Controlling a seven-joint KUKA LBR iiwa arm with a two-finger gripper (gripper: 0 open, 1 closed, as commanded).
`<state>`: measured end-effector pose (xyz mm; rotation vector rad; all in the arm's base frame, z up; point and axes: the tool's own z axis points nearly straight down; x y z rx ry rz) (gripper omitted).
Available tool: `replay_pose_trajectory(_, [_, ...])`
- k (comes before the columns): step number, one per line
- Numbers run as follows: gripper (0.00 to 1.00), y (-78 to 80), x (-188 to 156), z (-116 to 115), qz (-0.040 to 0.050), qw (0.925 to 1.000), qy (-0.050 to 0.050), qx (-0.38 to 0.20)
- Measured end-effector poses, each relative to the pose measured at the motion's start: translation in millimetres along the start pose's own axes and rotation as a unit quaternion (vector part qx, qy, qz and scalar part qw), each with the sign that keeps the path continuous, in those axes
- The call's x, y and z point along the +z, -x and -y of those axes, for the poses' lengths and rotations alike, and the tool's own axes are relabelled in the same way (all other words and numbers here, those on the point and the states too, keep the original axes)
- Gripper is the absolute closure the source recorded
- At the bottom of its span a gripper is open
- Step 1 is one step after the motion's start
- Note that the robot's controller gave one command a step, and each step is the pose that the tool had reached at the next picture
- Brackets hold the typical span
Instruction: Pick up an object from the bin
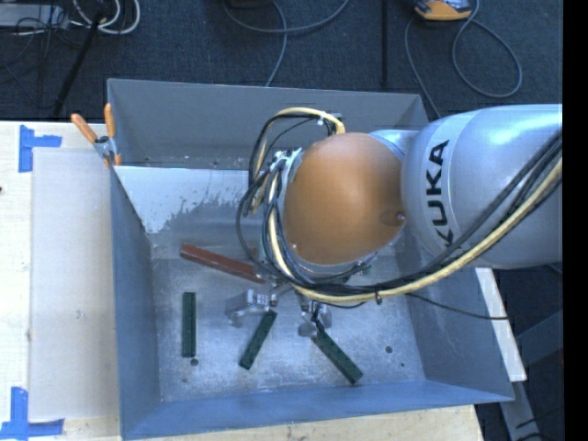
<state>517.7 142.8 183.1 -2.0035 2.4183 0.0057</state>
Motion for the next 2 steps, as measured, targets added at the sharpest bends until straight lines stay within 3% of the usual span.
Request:
replay_pose_trajectory(1, [0.0,17.8,116.1,-1.0,-0.0021,0.999,0.004,-0.044])
replay_pose_trajectory(2, [1.0,18.4,111.5,1.0,-0.0014,0.999,0.0,-0.046])
